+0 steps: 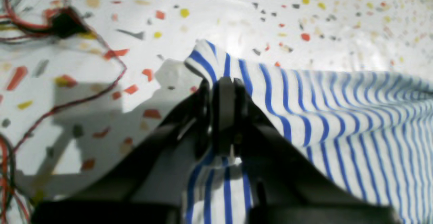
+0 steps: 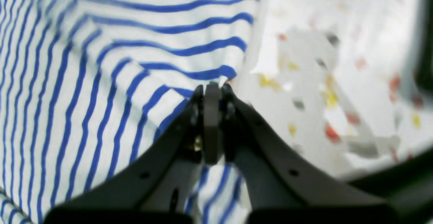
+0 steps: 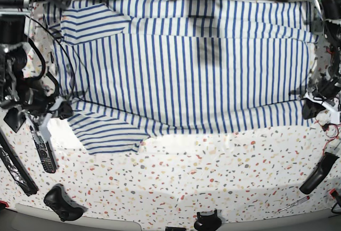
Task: Layout the t-shirt on the table in an organized manner, then fold the t-shirt properly
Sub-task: 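Fold the hem half up over the collar half with both grippers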
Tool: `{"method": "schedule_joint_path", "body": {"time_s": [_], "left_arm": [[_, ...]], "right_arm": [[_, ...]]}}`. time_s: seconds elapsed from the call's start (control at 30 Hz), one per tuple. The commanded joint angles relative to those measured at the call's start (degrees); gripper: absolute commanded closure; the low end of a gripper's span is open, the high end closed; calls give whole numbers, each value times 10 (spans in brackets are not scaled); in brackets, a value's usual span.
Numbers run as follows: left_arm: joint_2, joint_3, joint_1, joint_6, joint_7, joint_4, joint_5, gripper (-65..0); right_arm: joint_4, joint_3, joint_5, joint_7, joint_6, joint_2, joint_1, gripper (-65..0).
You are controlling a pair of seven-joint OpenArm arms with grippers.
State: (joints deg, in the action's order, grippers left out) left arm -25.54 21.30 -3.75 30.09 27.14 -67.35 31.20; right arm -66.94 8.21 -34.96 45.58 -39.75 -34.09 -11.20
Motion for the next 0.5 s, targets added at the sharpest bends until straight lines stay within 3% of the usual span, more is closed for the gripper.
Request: {"method": "schedule_joint_path", "body": {"time_s": [0.0, 0.3, 0.47], "left_arm": [[-13, 10, 0, 4, -15, -28, 10, 0], [-11, 77, 111, 3, 0, -154, 26, 0], [-11, 117, 160, 4, 19, -188, 56, 0]], "right_arm": [[-26, 25, -18, -8, -3, -14, 2, 0], [-163, 144, -32, 0, -3, -8, 151, 0], [-223, 195, -75, 0, -3, -7, 238, 0]]}}
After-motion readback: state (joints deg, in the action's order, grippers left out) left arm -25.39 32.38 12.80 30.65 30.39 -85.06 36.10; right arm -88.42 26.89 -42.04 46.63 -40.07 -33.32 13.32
